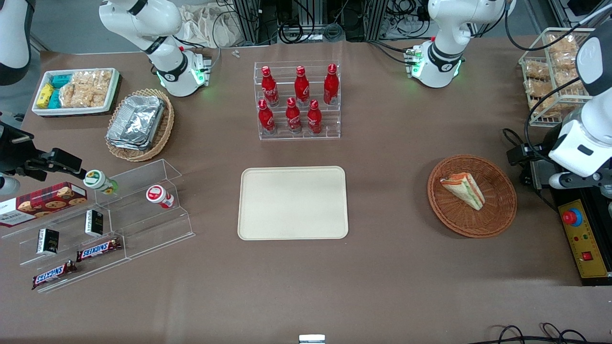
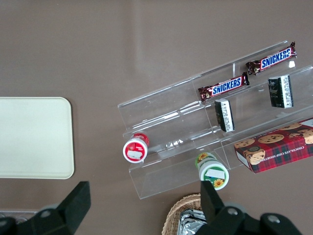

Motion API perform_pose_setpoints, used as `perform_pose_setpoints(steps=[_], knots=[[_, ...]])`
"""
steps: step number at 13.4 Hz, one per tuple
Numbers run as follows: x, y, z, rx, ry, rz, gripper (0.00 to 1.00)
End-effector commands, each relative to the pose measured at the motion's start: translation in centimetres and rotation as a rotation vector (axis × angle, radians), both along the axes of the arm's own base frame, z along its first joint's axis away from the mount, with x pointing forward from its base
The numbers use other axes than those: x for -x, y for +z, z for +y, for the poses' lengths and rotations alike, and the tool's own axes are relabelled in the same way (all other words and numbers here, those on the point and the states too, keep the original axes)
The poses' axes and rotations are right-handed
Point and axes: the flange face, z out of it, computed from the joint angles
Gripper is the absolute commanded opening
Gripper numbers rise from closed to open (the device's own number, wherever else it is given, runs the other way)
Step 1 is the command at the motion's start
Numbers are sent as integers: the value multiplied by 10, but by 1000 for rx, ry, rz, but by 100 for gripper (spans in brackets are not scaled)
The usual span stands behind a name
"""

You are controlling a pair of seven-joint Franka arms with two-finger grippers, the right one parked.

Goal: Place sandwich from basket to tray

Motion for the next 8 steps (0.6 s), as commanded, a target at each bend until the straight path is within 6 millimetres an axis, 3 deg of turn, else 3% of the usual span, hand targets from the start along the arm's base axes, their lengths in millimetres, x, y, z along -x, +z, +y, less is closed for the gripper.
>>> perform_pose_setpoints(steps=[1, 4, 8], knots=[[-1, 4, -3, 15, -1, 13, 100], [-1, 6, -3, 15, -1, 13, 100], [11, -17, 5, 15, 14, 52, 100]])
